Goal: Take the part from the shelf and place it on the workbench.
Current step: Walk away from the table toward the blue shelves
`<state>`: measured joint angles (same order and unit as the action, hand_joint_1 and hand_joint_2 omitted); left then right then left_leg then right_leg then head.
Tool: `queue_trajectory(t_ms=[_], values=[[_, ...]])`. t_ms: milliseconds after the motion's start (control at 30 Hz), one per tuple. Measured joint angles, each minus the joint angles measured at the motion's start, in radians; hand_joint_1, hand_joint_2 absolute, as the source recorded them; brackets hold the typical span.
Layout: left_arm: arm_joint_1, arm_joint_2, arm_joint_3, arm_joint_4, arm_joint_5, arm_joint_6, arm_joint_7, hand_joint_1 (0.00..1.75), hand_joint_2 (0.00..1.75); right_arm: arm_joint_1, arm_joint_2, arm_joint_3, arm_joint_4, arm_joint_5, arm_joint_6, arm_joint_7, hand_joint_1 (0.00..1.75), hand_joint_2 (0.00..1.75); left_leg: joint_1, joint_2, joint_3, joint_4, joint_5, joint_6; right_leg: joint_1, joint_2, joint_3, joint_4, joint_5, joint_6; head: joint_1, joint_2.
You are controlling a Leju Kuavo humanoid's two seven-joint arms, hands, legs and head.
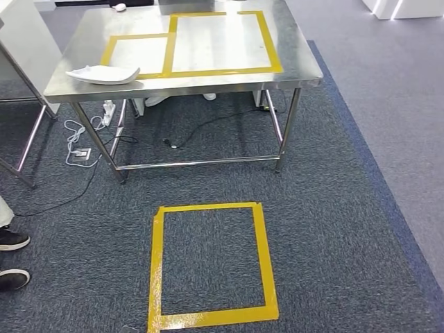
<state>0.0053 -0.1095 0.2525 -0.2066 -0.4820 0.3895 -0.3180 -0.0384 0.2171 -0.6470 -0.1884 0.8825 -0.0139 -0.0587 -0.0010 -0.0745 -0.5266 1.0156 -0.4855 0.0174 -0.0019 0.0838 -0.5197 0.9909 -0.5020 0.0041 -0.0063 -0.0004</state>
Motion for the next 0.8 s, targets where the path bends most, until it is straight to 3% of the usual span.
queue_trajectory(t_ms=[67, 133, 167, 233, 300, 333, 367, 400, 467, 500, 567, 600, 667, 733, 800], values=[[0.000, 0.002, 0.000, 0.001, 0.000, -0.004, -0.001, 0.00, 0.00, 0.001, 0.002, 0.000, 0.000, 0.001, 0.000, 0.000, 0.00, 0.00, 0.001, 0.012, 0.000, -0.013, -0.002, 0.004, -0.002, 0.019, -0.016, 0.001, 0.007, 0.015, -0.001, 0.000], [0.000, 0.004, 0.000, 0.001, 0.000, -0.008, -0.004, 0.00, 0.00, 0.004, 0.003, 0.000, 0.000, 0.003, 0.000, 0.000, 0.00, 0.00, 0.005, 0.035, -0.001, -0.026, 0.005, 0.012, -0.001, -0.003, -0.038, 0.024, -0.010, 0.023, 0.002, 0.000], [-0.001, 0.005, 0.000, 0.001, 0.000, -0.009, -0.005, 0.00, 0.00, 0.003, 0.003, 0.000, 0.000, 0.004, 0.000, 0.000, 0.00, 0.00, 0.006, 0.048, -0.002, -0.032, 0.009, 0.016, 0.000, -0.026, -0.061, 0.064, -0.034, 0.026, 0.004, 0.000], [0.001, 0.006, 0.000, 0.001, -0.002, -0.010, -0.006, 0.00, 0.00, 0.000, 0.003, 0.000, 0.000, 0.005, 0.000, -0.001, 0.00, 0.00, 0.004, 0.076, -0.007, -0.033, 0.012, 0.020, -0.001, -0.066, -0.122, 0.193, -0.100, 0.033, 0.006, 0.000], [0.003, 0.006, 0.000, 0.001, -0.006, -0.010, -0.006, 0.00, 0.00, 0.001, 0.003, 0.000, 0.000, 0.005, 0.000, -0.002, 0.00, 0.00, 0.002, 0.106, -0.011, -0.032, 0.013, 0.020, -0.002, -0.077, -0.162, 0.286, -0.129, 0.040, 0.006, 0.000], [0.003, 0.007, 0.000, 0.001, -0.007, -0.010, -0.006, 0.00, 0.00, 0.003, 0.003, 0.000, 0.000, 0.005, 0.000, -0.002, 0.00, 0.00, 0.002, 0.119, -0.012, -0.031, 0.013, 0.020, -0.003, -0.081, -0.153, 0.279, -0.116, 0.042, 0.006, 0.000], [0.002, 0.007, 0.000, 0.001, -0.008, -0.010, -0.006, 0.00, 0.00, 0.005, 0.002, 0.000, 0.000, 0.006, 0.000, -0.002, 0.00, 0.00, 0.002, 0.132, -0.012, -0.030, 0.013, 0.020, -0.003, -0.089, -0.122, 0.228, -0.087, 0.043, 0.006, 0.000], [0.001, 0.006, 0.000, 0.001, -0.009, -0.009, -0.007, 0.00, 0.00, 0.005, 0.002, 0.000, 0.000, 0.005, 0.000, -0.002, 0.00, 0.00, 0.002, 0.142, -0.012, -0.028, 0.012, 0.018, -0.004, -0.106, -0.078, 0.153, -0.054, 0.043, 0.007, 0.000], [0.000, 0.006, 0.000, 0.001, -0.009, -0.007, -0.008, 0.00, 0.00, 0.002, 0.003, 0.000, 0.000, 0.005, 0.000, -0.003, 0.00, 0.00, -0.004, 0.161, -0.011, -0.022, 0.009, 0.011, -0.001, -0.146, -0.008, 0.027, -0.018, 0.035, 0.005, 0.000], [-0.001, 0.006, 0.000, 0.001, -0.010, -0.004, -0.008, 0.00, 0.00, 0.001, 0.003, 0.000, 0.000, 0.004, 0.000, -0.004, 0.00, 0.00, -0.006, 0.169, -0.010, -0.020, 0.009, 0.006, 0.001, -0.158, 0.003, 0.000, -0.015, 0.029, 0.003, 0.000], [-0.003, 0.006, 0.000, 0.001, -0.010, 0.004, -0.009, 0.00, 0.00, 0.001, 0.004, 0.000, 0.000, 0.003, 0.000, -0.004, 0.00, 0.00, -0.007, 0.185, -0.008, -0.018, 0.009, -0.003, 0.003, -0.145, -0.002, -0.005, -0.013, 0.013, -0.001, 0.000], [-0.005, 0.006, 0.000, 0.001, -0.010, 0.007, -0.009, 0.00, 0.00, 0.003, 0.004, 0.000, 0.000, 0.003, -0.001, -0.003, 0.00, 0.00, -0.005, 0.183, -0.008, -0.015, 0.004, -0.008, 0.002, -0.136, -0.002, -0.006, -0.010, 0.007, -0.001, 0.000], [-0.006, 0.005, 0.000, 0.001, -0.002, 0.006, -0.012, 0.00, 0.00, 0.004, 0.004, 0.000, 0.000, 0.004, -0.001, 0.000, 0.00, 0.00, 0.000, 0.145, -0.023, 0.031, -0.036, -0.019, -0.001, -0.116, 0.001, -0.009, -0.001, -0.006, -0.003, 0.000], [-0.004, 0.002, 0.008, 0.001, 0.031, -0.001, -0.025, 0.00, 0.00, 0.003, 0.004, 0.000, 0.000, 0.003, -0.001, 0.002, 0.00, 0.00, 0.004, 0.097, -0.072, 0.157, -0.110, -0.026, -0.001, -0.092, -0.001, -0.009, 0.005, -0.014, -0.005, 0.000], [-0.003, -0.004, 0.029, 0.001, 0.073, -0.007, -0.047, 0.00, 0.00, 0.004, 0.004, 0.000, 0.000, 0.002, -0.002, 0.006, 0.00, 0.00, 0.005, 0.085, -0.118, 0.275, -0.154, -0.025, 0.002, -0.065, -0.004, -0.008, 0.008, -0.017, -0.005, 0.000]])
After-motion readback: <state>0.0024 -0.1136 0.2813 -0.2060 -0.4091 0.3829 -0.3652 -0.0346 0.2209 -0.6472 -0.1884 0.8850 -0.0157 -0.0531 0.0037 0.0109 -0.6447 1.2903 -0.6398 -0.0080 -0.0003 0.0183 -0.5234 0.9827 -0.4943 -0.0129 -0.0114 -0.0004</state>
